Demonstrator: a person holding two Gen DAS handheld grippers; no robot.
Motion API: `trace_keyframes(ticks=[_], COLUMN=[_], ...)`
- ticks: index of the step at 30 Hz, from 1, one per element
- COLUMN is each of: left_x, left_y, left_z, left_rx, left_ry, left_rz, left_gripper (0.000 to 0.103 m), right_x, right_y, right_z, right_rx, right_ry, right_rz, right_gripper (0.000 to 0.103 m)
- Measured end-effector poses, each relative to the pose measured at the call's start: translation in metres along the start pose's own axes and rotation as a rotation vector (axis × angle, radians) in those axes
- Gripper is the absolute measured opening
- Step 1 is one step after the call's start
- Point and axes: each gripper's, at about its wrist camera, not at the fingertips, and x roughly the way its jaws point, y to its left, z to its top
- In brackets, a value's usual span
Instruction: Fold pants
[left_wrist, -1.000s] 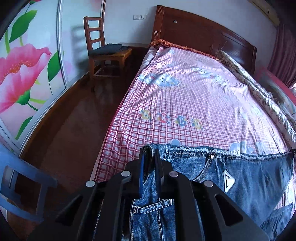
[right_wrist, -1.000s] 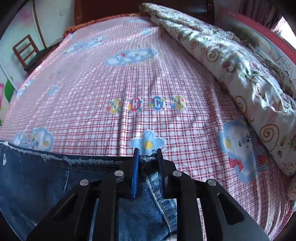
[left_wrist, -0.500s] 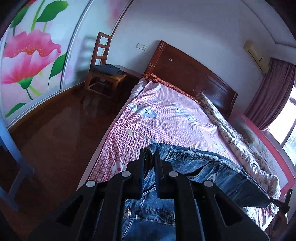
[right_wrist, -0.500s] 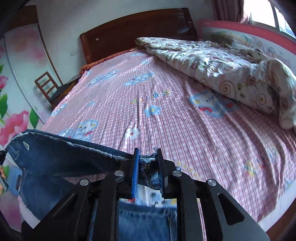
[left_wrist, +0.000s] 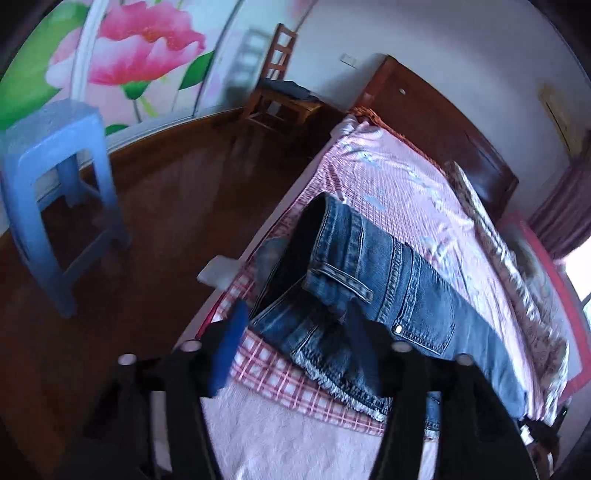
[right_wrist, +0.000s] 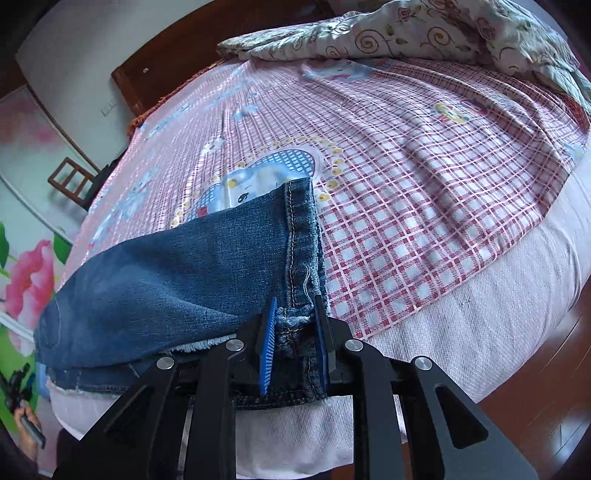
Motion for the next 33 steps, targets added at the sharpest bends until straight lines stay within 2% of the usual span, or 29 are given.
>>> trace_keyframes(ticks=[1,2,4,8,10,13,15,17,22,25,26,27,28,29,30,32,33], left_x=[-0.003,-0.003,0.000,0.031,0.047,0.070,0.081,0.085,0.106,0.107,0.106,0.107,0.108,0.106,0.105,0.097,0.090], left_y=[0.007,0.009,0.008,0.001,-0.004,-0.008,-0.009,-0.010,-0.016,-0.022,-0.021,-0.021,-0.021,-0.022,-0.026,-0.033,-0.036], left_z=[-0.005,-0.007,-0.012,-0.014,-0.015,-0.016,-0.020,-0.021,-0.023,-0.022,-0.023,-0.025,-0.027,-0.028,-0.029,-0.027,-0.026], left_rx=[-0.072,-0.116,-0.174,-0.334,-0.401,-0.471,-0.540,-0.581,-0.621,-0.628,-0.650,-0.659,-0.655,-0.652,-0.643,-0.614,-0.616], left_ry=[0.003,0.007,0.013,0.091,0.117,0.151,0.160,0.137,0.125,0.090,0.074,0.065,0.064,0.045,0.033,0.018,0.007], left_rz=[-0.032,-0.051,-0.110,-0.250,-0.294,-0.283,-0.314,-0.346,-0.327,-0.306,-0.292,-0.294,-0.254,-0.238,-0.243,-0.232,-0.252], left_gripper=[0.080,0.085,0.092,0.094,0.094,0.093,0.092,0.092,0.092,0.091,0.076,0.044,0.030,0.020,0.014,0.009,0.008], right_x=[0.001,0.000,-0.003,-0.014,-0.020,-0.028,-0.032,-0.033,-0.032,-0.031,-0.031,-0.031,-0.031,-0.032,-0.034,-0.037,-0.038], right_y=[-0.001,-0.001,0.001,-0.002,0.003,0.009,0.013,0.016,0.018,0.019,0.019,0.018,0.016,0.015,0.015,0.015,0.015], right_z=[0.001,0.003,0.005,0.000,-0.007,-0.017,-0.022,-0.025,-0.025,-0.025,-0.025,-0.025,-0.026,-0.027,-0.028,-0.029,-0.029], right_rx=[0.015,0.030,0.052,0.125,0.133,0.127,0.132,0.120,0.122,0.120,0.123,0.131,0.142,0.152,0.156,0.149,0.148], right_ry=[0.008,0.010,0.010,-0.011,-0.018,-0.023,-0.025,-0.019,-0.015,-0.016,-0.016,-0.014,-0.013,-0.016,-0.022,-0.026,-0.025], right_rz=[0.002,0.004,-0.033,-0.004,0.001,0.013,0.034,0.030,0.041,0.043,0.045,0.046,0.048,0.052,0.055,0.049,0.041], right_gripper=[0.018,0.023,0.037,0.037,0.037,0.037,0.037,0.037,0.037,0.037,0.037,0.037,0.042,0.053,0.056,0.056,0.056])
